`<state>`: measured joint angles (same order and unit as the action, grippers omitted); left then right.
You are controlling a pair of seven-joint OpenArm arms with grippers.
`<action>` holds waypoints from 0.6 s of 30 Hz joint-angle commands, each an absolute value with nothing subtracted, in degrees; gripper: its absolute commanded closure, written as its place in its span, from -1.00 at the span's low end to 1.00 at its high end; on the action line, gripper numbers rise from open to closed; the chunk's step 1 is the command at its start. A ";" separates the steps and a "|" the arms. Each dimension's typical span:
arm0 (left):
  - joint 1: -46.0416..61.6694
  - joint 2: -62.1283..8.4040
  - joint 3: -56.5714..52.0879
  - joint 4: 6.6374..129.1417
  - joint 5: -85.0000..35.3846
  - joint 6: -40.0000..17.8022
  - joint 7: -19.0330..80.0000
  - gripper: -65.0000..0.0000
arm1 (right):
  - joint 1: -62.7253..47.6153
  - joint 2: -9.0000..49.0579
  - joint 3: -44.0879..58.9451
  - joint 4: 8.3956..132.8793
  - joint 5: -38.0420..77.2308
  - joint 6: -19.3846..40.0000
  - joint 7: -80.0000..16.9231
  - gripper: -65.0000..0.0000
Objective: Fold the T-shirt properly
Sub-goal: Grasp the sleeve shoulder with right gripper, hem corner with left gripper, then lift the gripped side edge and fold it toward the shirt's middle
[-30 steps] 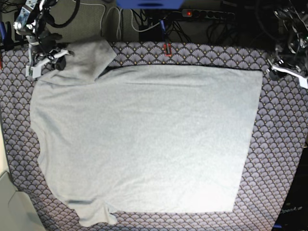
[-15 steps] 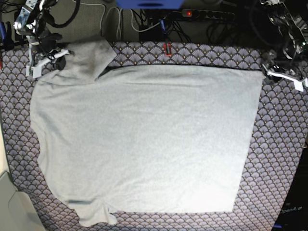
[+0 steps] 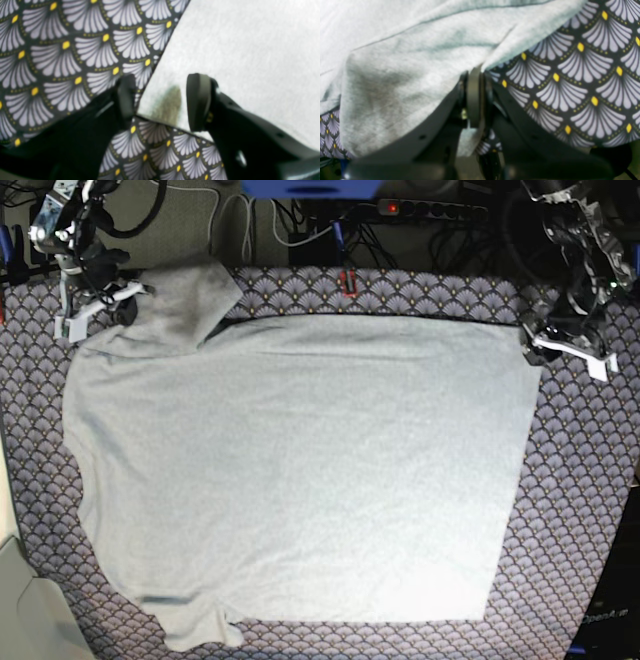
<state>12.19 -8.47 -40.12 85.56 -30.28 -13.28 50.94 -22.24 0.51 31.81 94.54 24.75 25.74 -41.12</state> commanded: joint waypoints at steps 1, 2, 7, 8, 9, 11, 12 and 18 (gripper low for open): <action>12.70 -8.40 -40.13 86.20 -30.37 -13.23 52.53 0.01 | -22.73 0.75 31.69 94.55 23.78 26.33 -43.56 1.00; 13.58 -8.40 -40.13 86.20 -30.37 -13.23 52.53 0.01 | -22.73 0.75 31.69 94.64 23.78 26.33 -43.56 1.00; 14.73 -8.40 -40.13 85.76 -30.37 -13.32 52.53 0.06 | -22.64 0.75 31.69 94.64 23.78 26.33 -43.56 1.00; 14.73 -8.40 -39.87 85.76 -30.37 -13.32 52.53 0.15 | -22.64 0.75 31.69 94.64 23.78 26.33 -43.56 1.00; 14.73 -8.40 -39.87 85.76 -30.37 -13.32 52.53 0.26 | -22.64 0.75 31.69 94.64 23.78 26.33 -43.56 1.00; 14.55 -8.40 -39.87 85.76 -30.37 -13.32 52.62 0.52 | -22.64 0.75 31.69 94.73 23.78 26.33 -43.56 1.00; 14.37 -8.40 -39.87 85.85 -30.37 -13.32 52.62 0.64 | -22.64 0.75 31.69 94.73 23.78 26.33 -43.56 1.00; 14.11 -8.75 -39.87 85.85 -30.37 -13.32 52.62 0.97 | -22.73 1.63 31.60 94.81 23.78 26.33 -43.56 1.00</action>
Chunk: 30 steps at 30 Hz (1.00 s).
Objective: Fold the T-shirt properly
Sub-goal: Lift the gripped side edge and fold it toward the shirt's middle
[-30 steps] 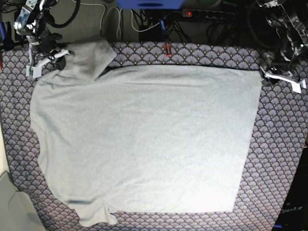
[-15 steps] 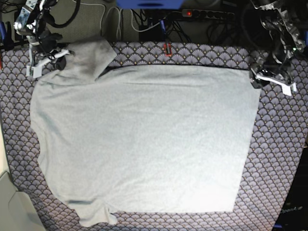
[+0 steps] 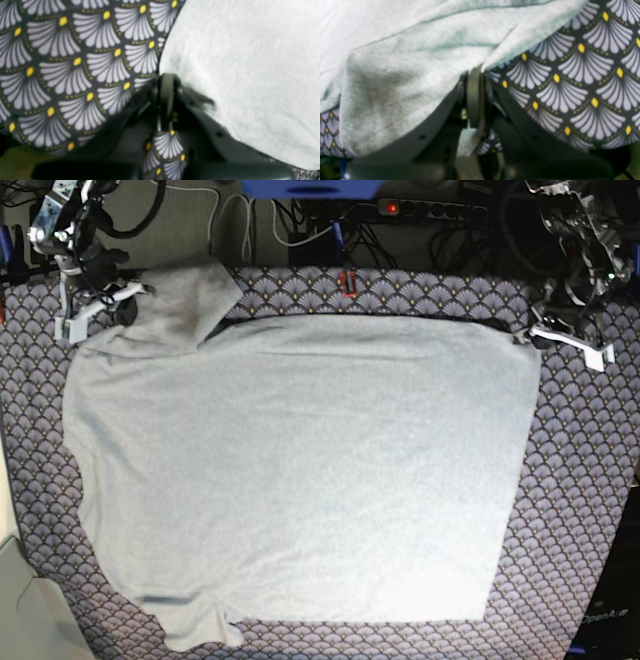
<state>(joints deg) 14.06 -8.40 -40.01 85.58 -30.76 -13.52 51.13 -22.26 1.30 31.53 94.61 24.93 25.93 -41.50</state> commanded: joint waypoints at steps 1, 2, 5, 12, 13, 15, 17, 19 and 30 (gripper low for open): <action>14.11 -8.75 -39.87 85.93 -30.37 -13.32 52.62 0.97 | -22.81 1.63 31.60 94.81 23.78 26.33 -43.56 1.00; 14.11 -8.75 -40.04 86.37 -30.46 -13.32 52.62 0.97 | -22.90 1.71 31.60 94.90 23.78 26.33 -43.56 1.00; 14.02 -8.75 -40.22 87.78 -30.99 -13.32 52.62 0.97 | -22.99 2.59 31.60 94.90 23.87 26.33 -43.56 1.00; 12.18 -8.31 -40.31 95.16 -30.99 -13.14 53.14 0.97 | -22.64 4.44 30.90 96.92 23.96 26.33 -43.56 1.00; 11.65 -8.31 -40.31 95.96 -30.90 -13.05 53.14 0.97 | -22.55 4.70 30.46 97.54 23.96 26.33 -43.56 1.00; 10.86 -8.31 -40.31 97.10 -30.55 -12.97 53.14 0.97 | -21.67 5.49 29.93 98.86 23.87 26.33 -43.47 1.00; 9.63 -8.31 -40.22 97.36 -30.46 -12.88 53.14 0.97 | -20.79 5.93 29.67 99.03 23.78 26.33 -43.47 1.00; 8.57 -8.57 -40.22 96.92 -30.37 -12.88 53.23 0.97 | -19.12 6.81 29.67 99.56 23.69 26.33 -43.47 1.00; -1.01 -8.22 -36.26 95.87 -22.29 -12.88 53.23 0.97 | -7.16 12.26 28.62 98.24 23.52 26.33 -43.65 1.00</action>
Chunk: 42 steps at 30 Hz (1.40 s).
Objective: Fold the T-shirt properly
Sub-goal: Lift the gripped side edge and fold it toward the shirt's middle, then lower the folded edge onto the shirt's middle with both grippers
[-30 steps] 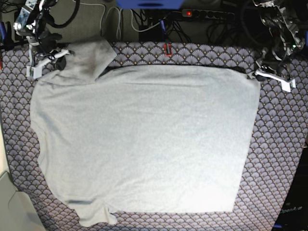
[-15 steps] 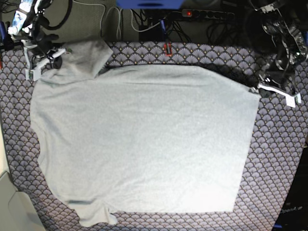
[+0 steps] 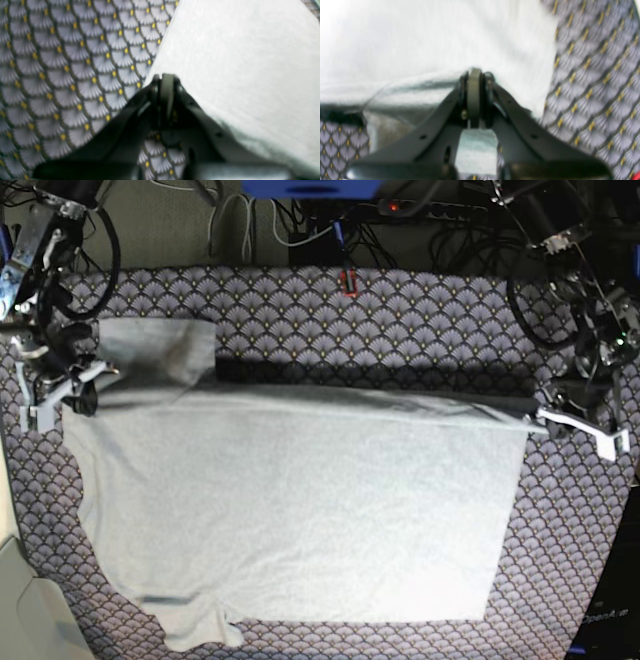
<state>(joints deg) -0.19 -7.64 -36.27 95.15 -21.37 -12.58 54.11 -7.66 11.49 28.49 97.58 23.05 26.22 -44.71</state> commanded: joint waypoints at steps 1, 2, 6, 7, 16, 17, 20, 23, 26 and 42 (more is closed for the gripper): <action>-1.89 -8.22 -35.56 95.08 -21.67 -12.88 53.23 0.97 | -5.85 13.23 27.74 97.36 23.52 26.15 -43.65 1.00; -2.86 -8.22 -34.95 94.29 -20.88 -12.88 53.23 0.97 | -4.18 14.11 26.51 96.04 23.43 26.07 -43.65 1.00; -7.34 -8.22 -34.24 88.84 -18.95 -12.79 52.70 0.97 | 2.95 15.34 23.52 88.48 19.12 26.07 -43.56 1.00; -8.92 -8.22 -34.24 87.08 -18.33 -12.79 52.70 0.97 | 5.32 15.25 22.81 86.46 17.54 26.07 -43.47 1.00; -18.68 -8.31 -34.15 79.87 -14.81 -12.88 52.62 0.97 | 21.05 15.34 16.84 73.80 8.48 26.24 -41.36 1.00; -19.74 -8.31 -34.15 78.99 -14.81 -12.88 52.62 0.97 | 22.29 15.34 16.04 72.40 8.40 26.24 -40.40 1.00; -22.02 -8.66 -34.15 76.44 -14.64 -12.88 52.53 0.97 | 25.19 16.48 14.90 68.00 8.40 26.24 -38.64 1.00; -23.69 -8.66 -34.15 74.95 -13.49 -12.97 52.53 0.97 | 27.38 16.92 14.20 63.34 8.40 26.24 -36.97 1.00; -25.63 -8.66 -34.15 72.84 -12.44 -13.05 49.89 0.97 | 28.97 17.98 14.20 59.47 8.40 26.24 -34.15 1.00; -31.08 -9.98 -23.25 65.45 -10.07 -12.79 42.33 0.97 | 34.68 21.23 6.55 48.57 8.40 26.24 -27.30 1.00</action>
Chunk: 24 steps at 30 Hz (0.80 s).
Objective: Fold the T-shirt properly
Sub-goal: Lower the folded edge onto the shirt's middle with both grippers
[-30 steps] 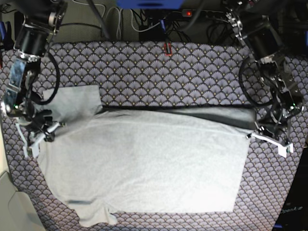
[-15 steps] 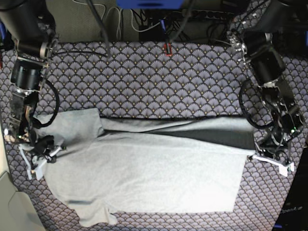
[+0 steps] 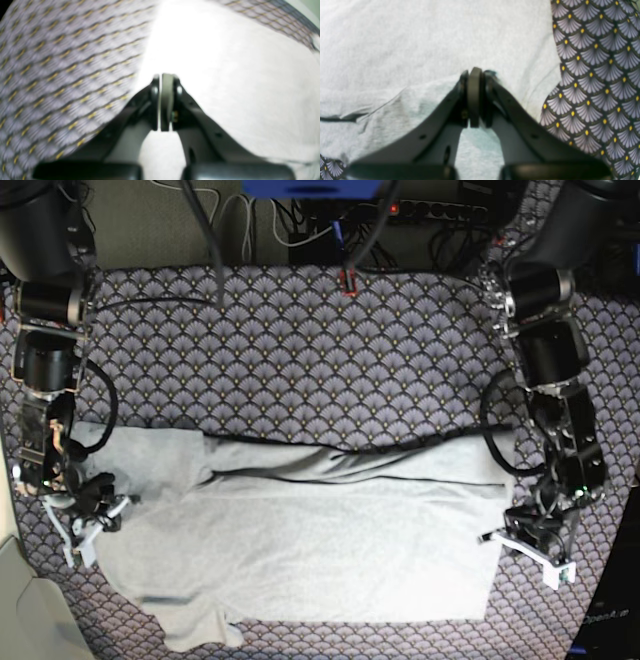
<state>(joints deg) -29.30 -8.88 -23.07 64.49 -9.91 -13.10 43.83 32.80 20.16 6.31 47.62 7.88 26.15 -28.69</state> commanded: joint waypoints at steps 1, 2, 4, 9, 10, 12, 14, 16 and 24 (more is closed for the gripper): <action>-31.08 -10.07 -23.08 65.45 -10.07 -12.79 42.33 0.97 | 34.59 21.23 6.55 48.57 8.40 26.24 -27.30 1.00; -31.08 -10.07 -23.25 65.45 -10.07 -12.79 42.33 0.97 | 34.51 21.14 6.55 48.57 8.40 26.24 -27.30 1.00; -31.08 -10.07 -23.78 65.45 -10.15 -12.79 42.68 0.97 | 34.42 21.05 6.55 48.57 8.40 26.24 -27.30 1.00; -28.00 -9.80 -27.56 65.36 -10.59 -12.79 42.51 0.96 | 33.89 20.88 6.55 48.57 8.40 26.24 -27.47 1.00; -27.56 -9.63 -27.82 65.36 -10.59 -12.79 42.42 0.96 | 33.27 20.88 6.55 48.57 8.40 26.24 -27.38 1.00; -27.30 -9.54 -27.91 65.27 -10.59 -12.79 42.42 0.95 | 32.75 20.26 6.55 48.57 8.40 26.24 -27.38 1.00; -27.38 -9.45 -28.35 63.87 -10.59 -12.79 42.42 0.83 | 32.75 20.18 6.46 48.57 8.40 26.24 -27.38 1.00; -27.56 -9.45 -28.35 62.55 -10.68 -12.79 42.42 0.52 | 32.75 19.47 6.46 48.57 8.40 26.24 -27.38 1.00; -25.10 -8.04 -28.09 61.58 -10.68 -12.79 35.65 -0.25 | 32.04 19.12 6.46 48.75 8.40 26.24 -27.47 1.00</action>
